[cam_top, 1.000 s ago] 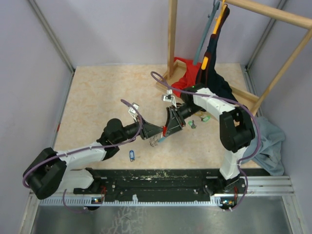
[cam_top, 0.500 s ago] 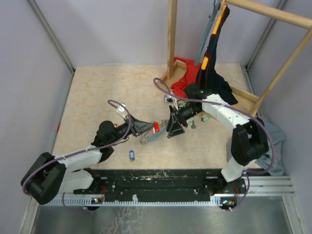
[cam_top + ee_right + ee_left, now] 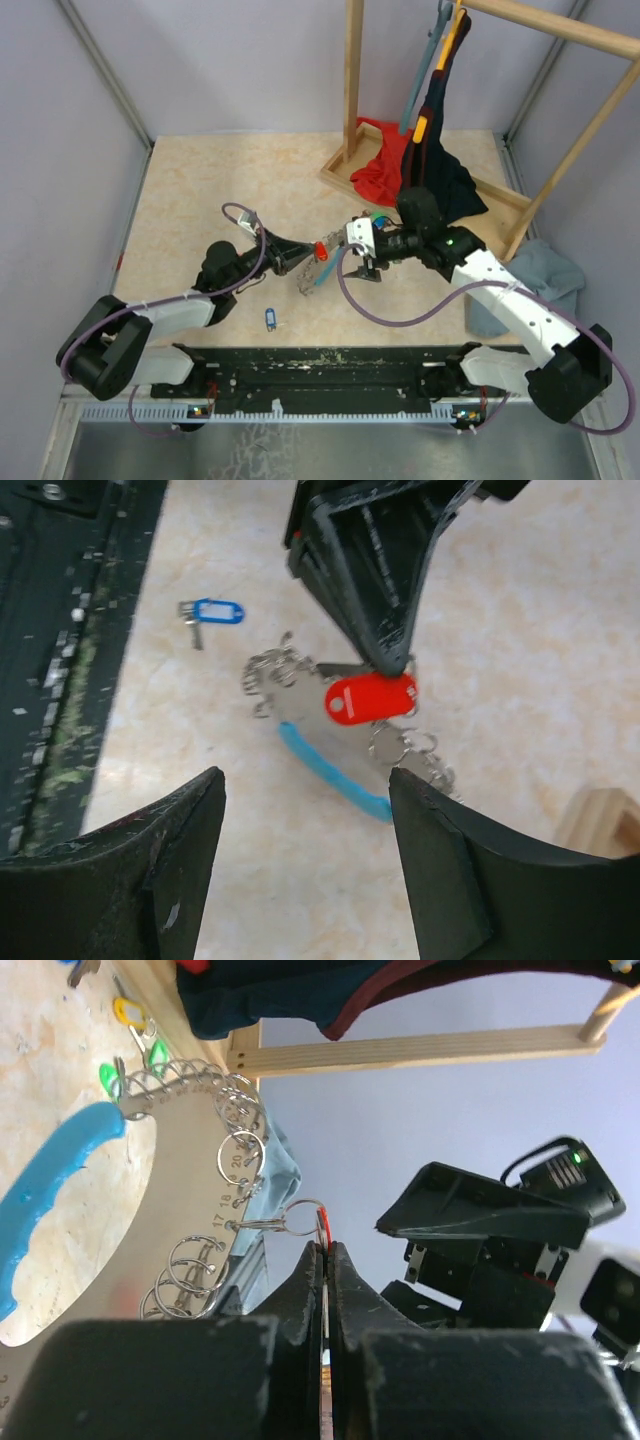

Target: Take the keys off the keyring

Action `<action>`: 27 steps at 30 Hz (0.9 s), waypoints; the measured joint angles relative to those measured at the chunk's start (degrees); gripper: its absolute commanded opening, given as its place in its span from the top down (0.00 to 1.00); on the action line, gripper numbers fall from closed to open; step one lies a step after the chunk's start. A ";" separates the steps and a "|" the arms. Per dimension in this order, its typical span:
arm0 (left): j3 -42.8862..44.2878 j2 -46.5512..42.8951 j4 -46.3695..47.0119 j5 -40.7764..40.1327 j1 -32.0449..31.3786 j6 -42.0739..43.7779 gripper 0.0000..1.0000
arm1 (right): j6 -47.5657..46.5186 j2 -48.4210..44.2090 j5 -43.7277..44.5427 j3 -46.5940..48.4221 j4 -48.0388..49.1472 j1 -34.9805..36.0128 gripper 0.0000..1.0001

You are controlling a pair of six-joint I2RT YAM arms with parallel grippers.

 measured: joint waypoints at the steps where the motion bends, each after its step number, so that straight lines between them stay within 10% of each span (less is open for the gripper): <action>1: 0.70 0.63 -1.31 -0.02 0.00 -1.49 1.00 | -0.79 -0.33 1.22 -0.74 2.58 0.98 0.34; 27: 9.38 3.21 -13.88 -1.42 0.04 -17.88 1.00 | -7.19 -0.57 32.44 -11.67 33.31 16.37 0.50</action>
